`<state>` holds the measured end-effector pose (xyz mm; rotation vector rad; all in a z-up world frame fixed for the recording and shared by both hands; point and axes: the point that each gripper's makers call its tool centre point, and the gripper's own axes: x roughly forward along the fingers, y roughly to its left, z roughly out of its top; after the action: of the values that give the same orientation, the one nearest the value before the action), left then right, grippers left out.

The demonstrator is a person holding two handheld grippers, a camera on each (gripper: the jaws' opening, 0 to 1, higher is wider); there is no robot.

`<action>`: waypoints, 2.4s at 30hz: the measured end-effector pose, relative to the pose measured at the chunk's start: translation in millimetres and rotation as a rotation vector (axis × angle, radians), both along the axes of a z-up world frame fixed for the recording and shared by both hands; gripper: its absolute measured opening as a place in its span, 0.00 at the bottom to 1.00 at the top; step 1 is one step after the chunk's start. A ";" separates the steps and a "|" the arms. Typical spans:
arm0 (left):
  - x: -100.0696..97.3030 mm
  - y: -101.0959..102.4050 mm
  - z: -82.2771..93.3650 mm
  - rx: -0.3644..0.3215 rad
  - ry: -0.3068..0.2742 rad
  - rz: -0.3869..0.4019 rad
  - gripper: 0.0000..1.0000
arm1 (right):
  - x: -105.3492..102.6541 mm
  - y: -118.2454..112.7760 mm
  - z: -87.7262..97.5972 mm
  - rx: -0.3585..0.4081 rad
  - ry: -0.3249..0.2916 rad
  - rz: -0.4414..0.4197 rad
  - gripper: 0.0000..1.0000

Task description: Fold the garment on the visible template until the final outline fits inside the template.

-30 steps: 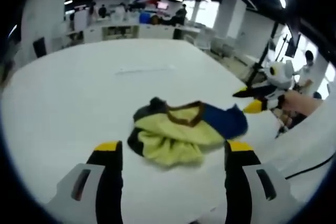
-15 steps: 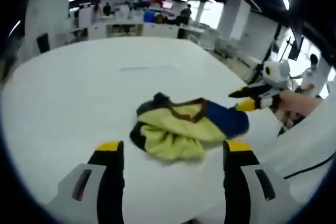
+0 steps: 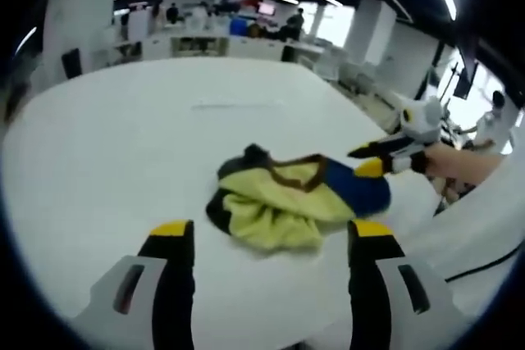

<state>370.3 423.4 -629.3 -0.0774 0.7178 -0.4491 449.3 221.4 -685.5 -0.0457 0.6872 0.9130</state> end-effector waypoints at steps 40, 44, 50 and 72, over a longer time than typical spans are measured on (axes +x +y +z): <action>-4.7 -20.5 11.7 -0.018 -0.010 -0.045 0.71 | 6.2 12.3 -21.3 -0.003 0.036 0.054 0.17; -4.5 -21.7 11.0 -0.015 -0.009 -0.043 0.71 | 7.8 14.4 -18.8 -0.011 0.018 0.058 0.06; -8.1 -25.3 10.6 -0.026 -0.012 -0.041 0.70 | 7.1 13.6 -14.4 -0.013 0.006 0.064 0.03; -9.2 -32.3 6.9 -0.039 -0.015 -0.073 0.70 | -9.0 17.5 7.0 -0.075 -0.131 0.188 0.01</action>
<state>361.1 391.1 -622.4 -0.0843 0.6990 -0.5328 440.3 238.9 -678.5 -0.2385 0.6016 1.0545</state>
